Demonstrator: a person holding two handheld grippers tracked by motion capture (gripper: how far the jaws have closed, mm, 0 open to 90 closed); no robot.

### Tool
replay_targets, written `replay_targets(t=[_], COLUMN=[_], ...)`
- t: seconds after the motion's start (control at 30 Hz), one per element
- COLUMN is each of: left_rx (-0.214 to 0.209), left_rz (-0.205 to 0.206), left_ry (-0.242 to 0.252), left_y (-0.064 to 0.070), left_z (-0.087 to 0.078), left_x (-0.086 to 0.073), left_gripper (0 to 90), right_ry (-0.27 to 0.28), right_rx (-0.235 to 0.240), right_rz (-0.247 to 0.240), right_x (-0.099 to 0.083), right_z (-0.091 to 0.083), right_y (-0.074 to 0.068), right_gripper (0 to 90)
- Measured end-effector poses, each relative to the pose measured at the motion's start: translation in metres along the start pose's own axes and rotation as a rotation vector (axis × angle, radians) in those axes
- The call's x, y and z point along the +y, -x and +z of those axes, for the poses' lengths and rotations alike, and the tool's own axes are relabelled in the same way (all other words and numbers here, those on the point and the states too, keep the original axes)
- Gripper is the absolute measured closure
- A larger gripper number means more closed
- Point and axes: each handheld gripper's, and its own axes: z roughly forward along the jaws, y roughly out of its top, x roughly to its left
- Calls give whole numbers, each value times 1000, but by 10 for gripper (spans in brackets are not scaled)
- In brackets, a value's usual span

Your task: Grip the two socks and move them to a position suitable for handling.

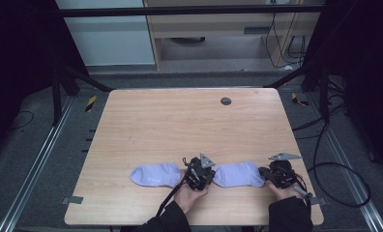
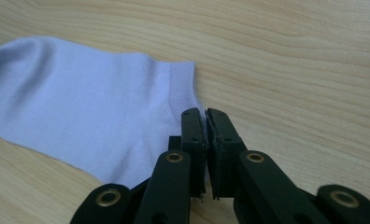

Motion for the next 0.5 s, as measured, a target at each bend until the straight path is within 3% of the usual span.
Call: replay_targets(t=[0.1, 0.33, 0.5], left_rx=[-5, -9, -15], left_rz=[2, 8, 2], left_ry=[1, -6, -29], left_y=[-4, -18, -28], left_z=[-9, -41, -64], left_x=[-2, -9, -25], left_gripper=[888, 890, 889], right_ry=[12, 40, 47], right_rx=[20, 78, 126], right_rz=[-6, -53, -93], right_x=[2, 6, 8], right_z=[-4, -12, -9], right_y=[-6, -36, -59], right_gripper=[867, 867, 866])
